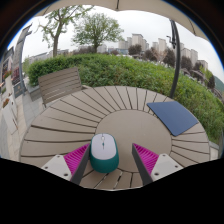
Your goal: Arrange mouse
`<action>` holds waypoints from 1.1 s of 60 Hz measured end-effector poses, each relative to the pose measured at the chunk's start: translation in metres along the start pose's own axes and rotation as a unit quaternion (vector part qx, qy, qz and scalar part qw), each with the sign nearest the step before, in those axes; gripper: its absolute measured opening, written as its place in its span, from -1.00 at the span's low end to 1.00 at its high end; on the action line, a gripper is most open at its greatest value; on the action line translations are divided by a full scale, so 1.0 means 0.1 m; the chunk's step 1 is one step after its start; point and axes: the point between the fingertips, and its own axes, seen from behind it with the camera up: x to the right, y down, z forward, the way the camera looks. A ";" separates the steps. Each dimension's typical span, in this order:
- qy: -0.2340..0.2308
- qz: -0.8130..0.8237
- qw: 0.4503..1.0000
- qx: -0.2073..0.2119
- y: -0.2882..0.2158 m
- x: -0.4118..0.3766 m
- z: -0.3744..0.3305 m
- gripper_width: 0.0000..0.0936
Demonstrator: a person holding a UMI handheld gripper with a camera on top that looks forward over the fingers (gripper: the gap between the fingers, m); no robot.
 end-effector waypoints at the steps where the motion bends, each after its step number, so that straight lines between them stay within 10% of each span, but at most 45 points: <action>1: 0.001 0.002 1.000 -0.002 0.00 0.01 0.01 0.83; 8: -0.007 0.014 1.000 -0.007 -0.02 -0.01 0.05 0.74; 13: -0.020 0.000 1.000 -0.005 -0.02 -0.09 0.06 -0.03; 17: -0.019 0.001 1.000 -0.011 -0.01 -0.08 0.05 -0.08; 43: -0.043 0.013 0.997 0.067 -1.76 1.52 0.08 -0.10; 66: -0.002 0.008 1.000 -0.023 -1.01 2.99 1.43 0.02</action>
